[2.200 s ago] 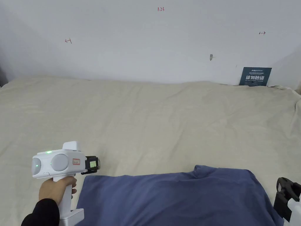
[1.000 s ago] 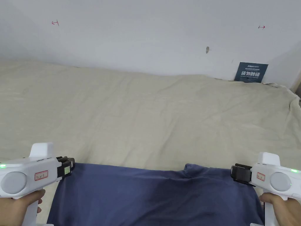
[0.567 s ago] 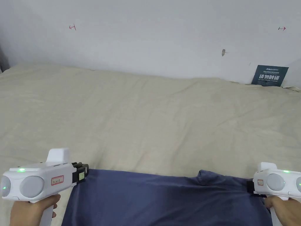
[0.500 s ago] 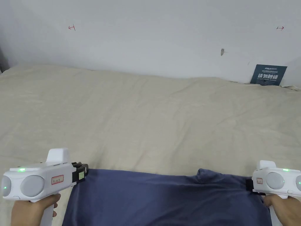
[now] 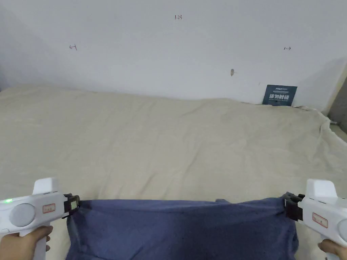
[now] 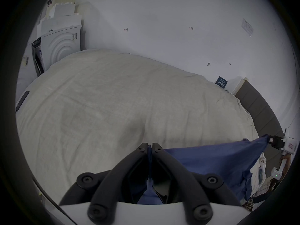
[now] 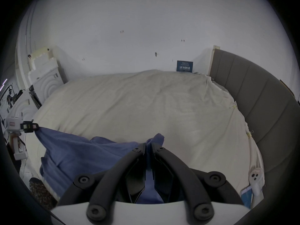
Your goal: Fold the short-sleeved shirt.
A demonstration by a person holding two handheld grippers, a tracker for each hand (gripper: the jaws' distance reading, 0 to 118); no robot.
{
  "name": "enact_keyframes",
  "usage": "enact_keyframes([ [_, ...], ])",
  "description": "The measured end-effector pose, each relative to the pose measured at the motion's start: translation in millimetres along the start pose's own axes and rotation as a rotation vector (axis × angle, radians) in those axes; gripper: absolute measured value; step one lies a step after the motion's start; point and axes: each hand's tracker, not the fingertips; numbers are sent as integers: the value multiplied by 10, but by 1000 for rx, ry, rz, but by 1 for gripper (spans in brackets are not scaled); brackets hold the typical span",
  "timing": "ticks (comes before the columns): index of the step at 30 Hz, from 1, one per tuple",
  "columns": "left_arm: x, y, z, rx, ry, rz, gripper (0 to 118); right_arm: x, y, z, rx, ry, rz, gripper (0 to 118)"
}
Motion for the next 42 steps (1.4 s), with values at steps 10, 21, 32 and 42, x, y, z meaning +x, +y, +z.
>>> enact_keyframes([
  [10,-238,-663,581,-23,7,-10,1,-162,-922,879,26,13,-31,5],
  [21,-516,-1613,567,-143,59,-35,1,-97,-2029,800,-85,-67,-173,5],
  [32,-411,-1873,355,-206,138,-143,1,-154,-2410,517,-178,-146,-244,5],
  [42,-176,-1401,851,-43,114,-82,102,-334,-1708,1071,14,-137,-163,91],
])
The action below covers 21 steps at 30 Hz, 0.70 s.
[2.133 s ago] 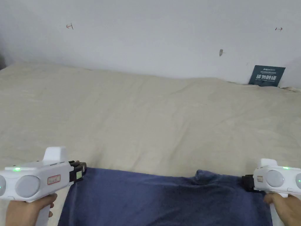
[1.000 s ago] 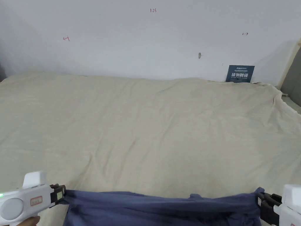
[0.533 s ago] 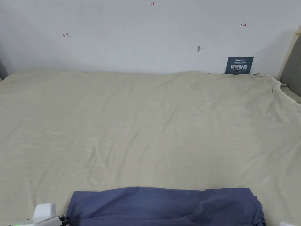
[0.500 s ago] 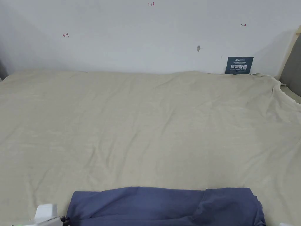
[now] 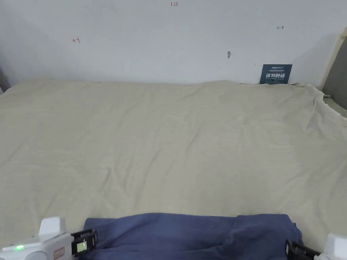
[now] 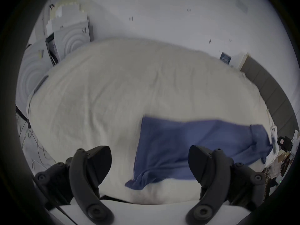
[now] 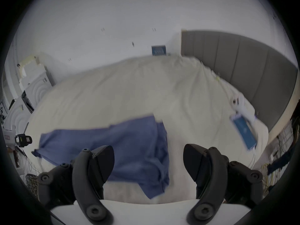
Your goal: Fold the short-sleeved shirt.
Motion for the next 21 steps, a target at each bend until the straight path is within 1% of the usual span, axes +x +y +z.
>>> enact_keyframes([
  [6,317,495,493,242,-16,-36,102,-249,552,232,186,23,39,91],
  [10,513,629,672,392,6,-65,101,-475,740,322,274,12,72,89],
  [11,549,634,700,424,11,-69,100,-521,764,334,288,4,77,88],
  [12,587,636,725,449,11,-83,96,-557,783,330,305,-1,90,87],
  [14,642,633,727,476,6,-96,74,-628,806,340,328,-7,97,79],
  [15,668,623,732,482,3,-94,59,-649,814,339,340,-1,100,73],
  [16,683,611,731,487,-3,-86,38,-666,814,339,354,14,102,59],
  [17,690,600,730,492,-11,-75,26,-692,813,345,364,12,103,45],
  [18,680,592,723,500,-31,-52,17,-722,815,350,372,4,102,31],
  [19,671,577,723,503,-55,-38,8,-743,817,354,380,1,110,9],
  [20,667,566,725,494,-74,-19,2,-771,812,358,396,-3,119,4],
  [21,665,569,722,492,-73,-18,0,-782,811,362,405,-19,126,1],
])
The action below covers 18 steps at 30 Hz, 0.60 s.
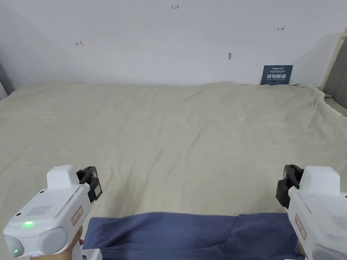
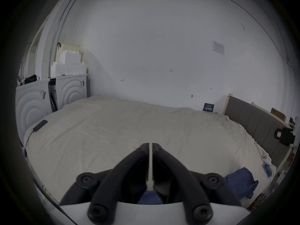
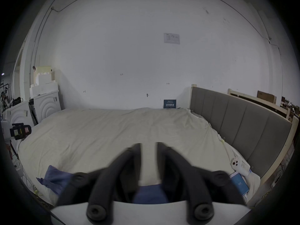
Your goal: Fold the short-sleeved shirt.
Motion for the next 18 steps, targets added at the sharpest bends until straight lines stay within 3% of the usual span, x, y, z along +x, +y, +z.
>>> enact_keyframes([
  [9,-119,19,-18,-39,-29,4,0,-37,43,28,20,4,25,0],
  [18,-769,-125,-377,-340,-191,224,0,-60,81,42,-5,2,15,0],
])
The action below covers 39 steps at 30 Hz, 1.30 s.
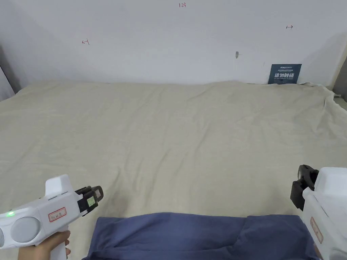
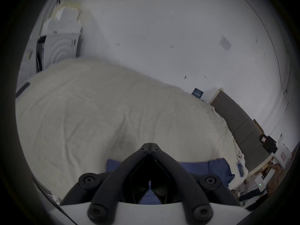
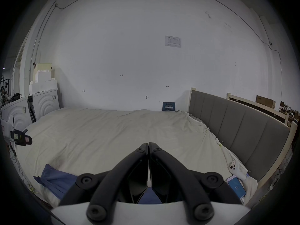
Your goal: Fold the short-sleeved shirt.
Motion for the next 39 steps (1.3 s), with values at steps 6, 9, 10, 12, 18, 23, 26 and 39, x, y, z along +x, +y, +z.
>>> enact_keyframes([
  [6,-623,-88,-299,-237,-72,156,10,37,-10,-63,-21,-10,13,0],
  [9,-869,-195,-473,-329,38,200,53,48,-36,-108,-34,-20,20,0],
  [10,-918,-234,-512,-335,53,189,67,46,-44,-119,-39,-23,23,0],
  [12,-910,-321,-553,-366,56,173,83,43,-69,-150,-49,-30,25,0],
  [18,-1219,-474,-837,-419,-11,245,85,70,-199,-286,-91,-42,22,0],
  [23,-1254,-514,-906,-418,-46,275,82,41,-256,-364,-121,-51,44,0],
  [26,-1230,-508,-927,-396,-73,230,52,48,-283,-412,-135,-45,41,0],
  [39,-911,-576,-1013,-415,-69,94,7,97,-273,-435,-144,-40,12,0],
])
